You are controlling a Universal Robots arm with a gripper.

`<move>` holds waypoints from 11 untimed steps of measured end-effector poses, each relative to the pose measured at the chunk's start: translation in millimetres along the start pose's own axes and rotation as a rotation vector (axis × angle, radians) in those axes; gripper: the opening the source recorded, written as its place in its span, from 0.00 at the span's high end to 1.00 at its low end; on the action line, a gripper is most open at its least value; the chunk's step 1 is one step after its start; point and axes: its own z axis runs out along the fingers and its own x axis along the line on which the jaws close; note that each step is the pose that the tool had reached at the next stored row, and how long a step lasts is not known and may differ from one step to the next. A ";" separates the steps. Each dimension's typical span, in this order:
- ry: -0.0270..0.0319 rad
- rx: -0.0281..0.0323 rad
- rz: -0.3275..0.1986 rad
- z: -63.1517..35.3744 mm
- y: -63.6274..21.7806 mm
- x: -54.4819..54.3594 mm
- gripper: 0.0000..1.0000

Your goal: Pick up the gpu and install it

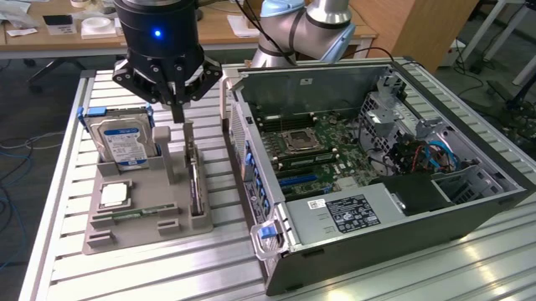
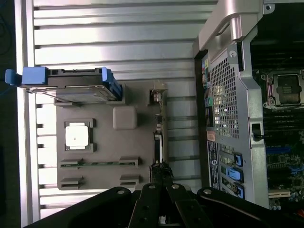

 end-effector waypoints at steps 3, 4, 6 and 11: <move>0.0006 -0.0064 0.000 0.0 -0.1 0.0 0.89; 0.0008 -0.0086 0.000 0.0 -0.1 0.0 0.89; 0.0013 -0.0129 0.000 0.0 -0.2 0.0 0.89; 0.0025 -0.0236 0.001 0.0 -0.4 0.0 0.89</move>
